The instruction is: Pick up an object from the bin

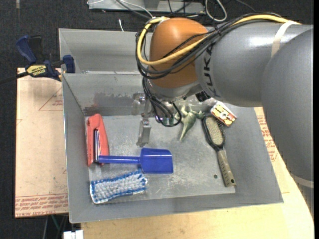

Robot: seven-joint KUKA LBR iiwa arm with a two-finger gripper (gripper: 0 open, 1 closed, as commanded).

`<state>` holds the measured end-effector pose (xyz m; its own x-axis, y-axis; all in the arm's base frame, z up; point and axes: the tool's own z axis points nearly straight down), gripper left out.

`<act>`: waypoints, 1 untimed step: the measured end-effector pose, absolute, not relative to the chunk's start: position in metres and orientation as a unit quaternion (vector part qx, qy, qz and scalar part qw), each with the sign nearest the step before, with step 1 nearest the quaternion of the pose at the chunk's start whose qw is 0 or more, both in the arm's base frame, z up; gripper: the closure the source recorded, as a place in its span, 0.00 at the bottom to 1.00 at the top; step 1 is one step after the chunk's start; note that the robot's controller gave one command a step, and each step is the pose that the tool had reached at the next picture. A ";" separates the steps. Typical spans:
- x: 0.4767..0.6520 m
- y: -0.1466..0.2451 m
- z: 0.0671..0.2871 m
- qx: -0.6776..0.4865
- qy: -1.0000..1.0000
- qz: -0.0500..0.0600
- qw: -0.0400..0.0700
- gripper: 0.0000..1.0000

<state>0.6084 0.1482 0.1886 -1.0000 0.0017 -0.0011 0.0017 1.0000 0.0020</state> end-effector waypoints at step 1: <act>0.608 0.148 0.189 0.001 1.000 0.001 0.001 0.00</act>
Offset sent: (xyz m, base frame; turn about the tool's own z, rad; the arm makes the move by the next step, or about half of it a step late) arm -0.0562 0.0363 -0.0785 -0.1229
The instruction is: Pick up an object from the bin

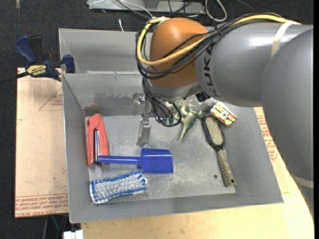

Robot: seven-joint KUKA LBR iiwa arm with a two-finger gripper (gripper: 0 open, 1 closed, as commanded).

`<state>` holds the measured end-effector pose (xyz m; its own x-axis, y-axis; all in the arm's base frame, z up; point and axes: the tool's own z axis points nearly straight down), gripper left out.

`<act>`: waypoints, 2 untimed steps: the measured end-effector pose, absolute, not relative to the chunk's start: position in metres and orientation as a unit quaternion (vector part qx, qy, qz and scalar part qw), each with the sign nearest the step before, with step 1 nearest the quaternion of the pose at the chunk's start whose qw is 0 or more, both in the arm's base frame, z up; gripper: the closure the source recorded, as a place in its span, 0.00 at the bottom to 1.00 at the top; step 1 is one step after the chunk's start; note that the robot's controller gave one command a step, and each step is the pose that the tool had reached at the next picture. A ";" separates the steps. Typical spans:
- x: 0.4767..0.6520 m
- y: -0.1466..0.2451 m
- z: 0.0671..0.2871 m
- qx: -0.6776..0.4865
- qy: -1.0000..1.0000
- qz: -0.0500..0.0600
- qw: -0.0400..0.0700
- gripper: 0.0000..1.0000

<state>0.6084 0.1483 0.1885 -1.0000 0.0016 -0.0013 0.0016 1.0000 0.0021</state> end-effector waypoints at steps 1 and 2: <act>0.549 0.187 0.106 -0.062 0.998 0.001 -0.003 0.00; 0.526 0.181 0.104 -0.082 0.997 0.002 0.006 1.00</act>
Offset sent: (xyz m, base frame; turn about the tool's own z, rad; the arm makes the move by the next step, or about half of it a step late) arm -0.0830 0.0324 -0.0849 -0.1683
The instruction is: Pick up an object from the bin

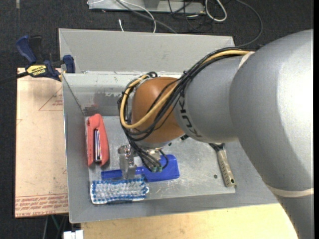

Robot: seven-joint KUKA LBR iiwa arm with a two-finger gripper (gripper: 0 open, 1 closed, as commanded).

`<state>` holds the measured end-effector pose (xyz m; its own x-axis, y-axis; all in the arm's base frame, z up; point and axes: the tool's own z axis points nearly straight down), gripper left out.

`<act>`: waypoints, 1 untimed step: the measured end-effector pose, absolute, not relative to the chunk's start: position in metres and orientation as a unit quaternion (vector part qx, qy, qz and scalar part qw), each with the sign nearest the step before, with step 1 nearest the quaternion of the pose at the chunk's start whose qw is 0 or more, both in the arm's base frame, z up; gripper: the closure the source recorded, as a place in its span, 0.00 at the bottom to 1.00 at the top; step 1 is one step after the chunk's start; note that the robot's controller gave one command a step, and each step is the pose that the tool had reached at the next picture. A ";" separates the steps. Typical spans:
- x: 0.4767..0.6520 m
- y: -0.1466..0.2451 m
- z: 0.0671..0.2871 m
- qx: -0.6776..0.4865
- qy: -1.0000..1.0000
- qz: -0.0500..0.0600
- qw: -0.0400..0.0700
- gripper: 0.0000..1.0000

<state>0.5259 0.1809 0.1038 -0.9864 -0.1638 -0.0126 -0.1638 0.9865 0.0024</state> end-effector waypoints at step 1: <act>0.526 0.181 0.104 -0.082 0.997 0.002 0.006 1.00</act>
Offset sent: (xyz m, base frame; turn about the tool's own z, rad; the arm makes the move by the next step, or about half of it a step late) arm -0.0456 0.0022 -0.0338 -0.2241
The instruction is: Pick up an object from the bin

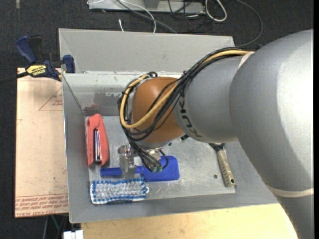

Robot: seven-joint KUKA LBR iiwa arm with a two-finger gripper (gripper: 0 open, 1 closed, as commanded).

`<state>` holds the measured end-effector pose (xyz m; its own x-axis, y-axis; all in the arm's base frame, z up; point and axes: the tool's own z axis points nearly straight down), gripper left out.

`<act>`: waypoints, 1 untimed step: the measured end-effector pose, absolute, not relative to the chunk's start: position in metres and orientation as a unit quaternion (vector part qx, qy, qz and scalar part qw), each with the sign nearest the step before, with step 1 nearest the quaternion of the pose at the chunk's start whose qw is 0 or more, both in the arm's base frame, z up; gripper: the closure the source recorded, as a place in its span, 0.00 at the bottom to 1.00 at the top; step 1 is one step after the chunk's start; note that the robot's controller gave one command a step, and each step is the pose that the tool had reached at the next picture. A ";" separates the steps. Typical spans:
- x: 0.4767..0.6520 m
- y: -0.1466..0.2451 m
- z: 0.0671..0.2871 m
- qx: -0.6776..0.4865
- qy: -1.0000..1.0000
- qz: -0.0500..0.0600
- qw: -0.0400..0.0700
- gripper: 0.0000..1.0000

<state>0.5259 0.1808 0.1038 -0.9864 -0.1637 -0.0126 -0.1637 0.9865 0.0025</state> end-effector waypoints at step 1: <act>0.497 0.184 0.081 -0.188 0.982 0.004 0.035 1.00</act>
Offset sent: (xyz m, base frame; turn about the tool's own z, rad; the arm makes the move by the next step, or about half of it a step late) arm -0.0410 0.0480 -0.0294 -0.1918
